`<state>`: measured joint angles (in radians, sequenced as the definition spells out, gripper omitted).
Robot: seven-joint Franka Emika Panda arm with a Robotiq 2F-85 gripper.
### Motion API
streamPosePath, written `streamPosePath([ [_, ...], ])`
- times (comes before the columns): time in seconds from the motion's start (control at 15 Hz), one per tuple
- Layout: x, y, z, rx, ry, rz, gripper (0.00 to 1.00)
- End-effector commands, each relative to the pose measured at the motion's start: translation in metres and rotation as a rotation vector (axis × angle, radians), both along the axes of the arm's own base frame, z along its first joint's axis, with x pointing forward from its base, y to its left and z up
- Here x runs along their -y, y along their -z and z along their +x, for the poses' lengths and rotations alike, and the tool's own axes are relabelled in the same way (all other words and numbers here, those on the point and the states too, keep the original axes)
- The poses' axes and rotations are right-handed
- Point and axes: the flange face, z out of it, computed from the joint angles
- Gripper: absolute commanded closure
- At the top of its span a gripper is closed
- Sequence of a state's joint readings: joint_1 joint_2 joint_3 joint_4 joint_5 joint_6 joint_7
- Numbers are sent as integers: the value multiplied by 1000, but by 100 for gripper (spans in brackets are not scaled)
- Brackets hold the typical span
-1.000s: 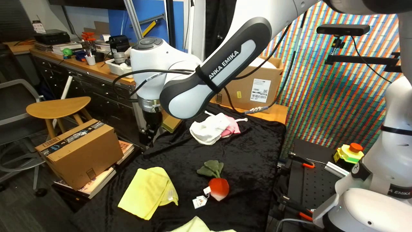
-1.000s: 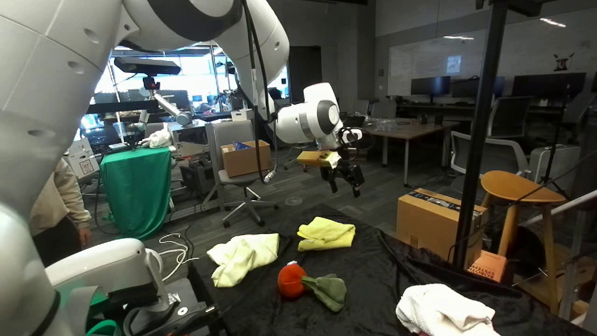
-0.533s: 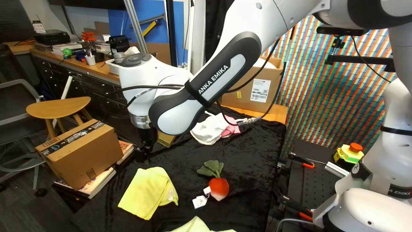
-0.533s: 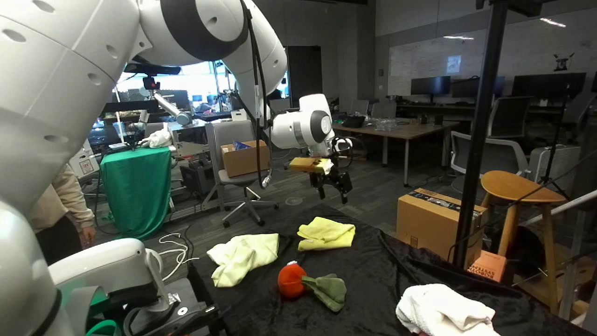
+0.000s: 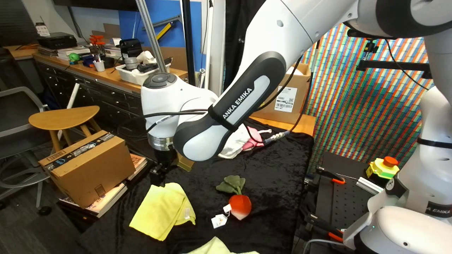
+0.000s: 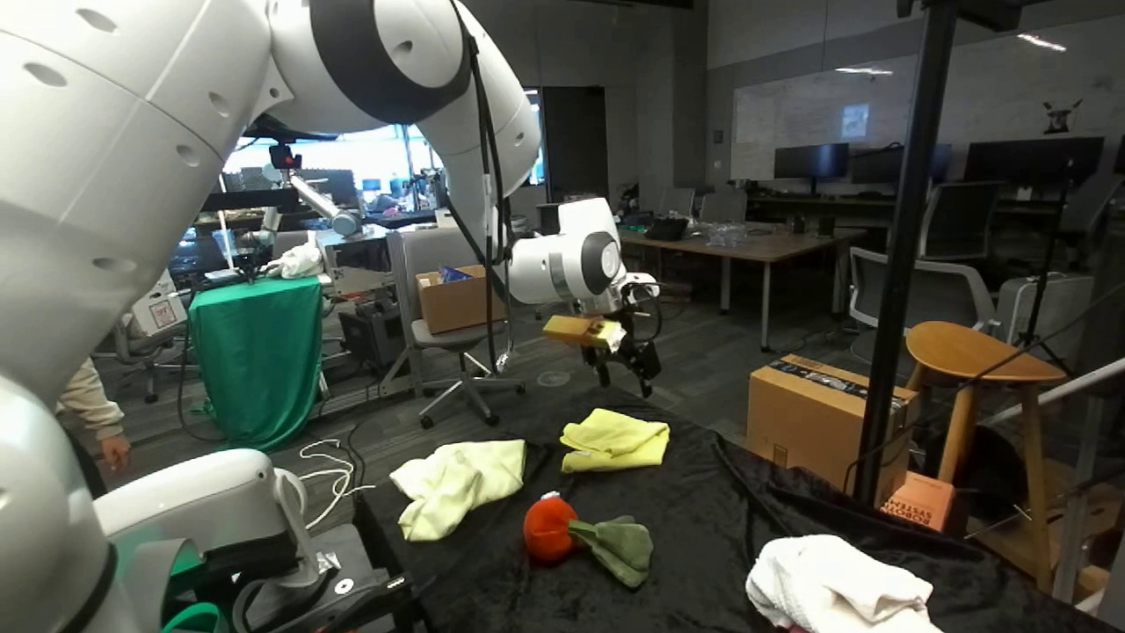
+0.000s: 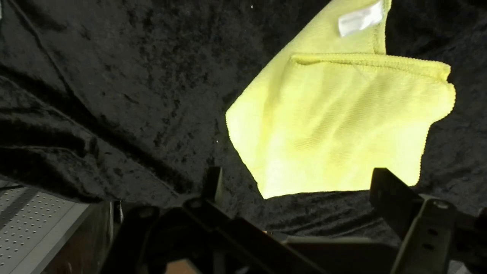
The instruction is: Pile up all the objects on the table
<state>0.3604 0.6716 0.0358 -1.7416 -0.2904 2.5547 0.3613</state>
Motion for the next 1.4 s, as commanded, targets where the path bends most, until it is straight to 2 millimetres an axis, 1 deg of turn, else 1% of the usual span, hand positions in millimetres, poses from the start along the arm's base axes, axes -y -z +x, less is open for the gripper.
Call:
streamPosePath([
  [0.0,13,16,-16,21,-26,8,0],
  [0.13,18,30,-23,12,-40,5,0],
  [0.27,17,40,-29,-1,-62,-1,0],
  [0.47,8,52,-32,-21,-112,-9,0],
  [0.67,-3,62,-29,-39,-146,-1,0],
  [0.87,-9,74,-28,-56,-158,6,0],
  [1.33,-11,98,-24,-74,-134,13,0],
])
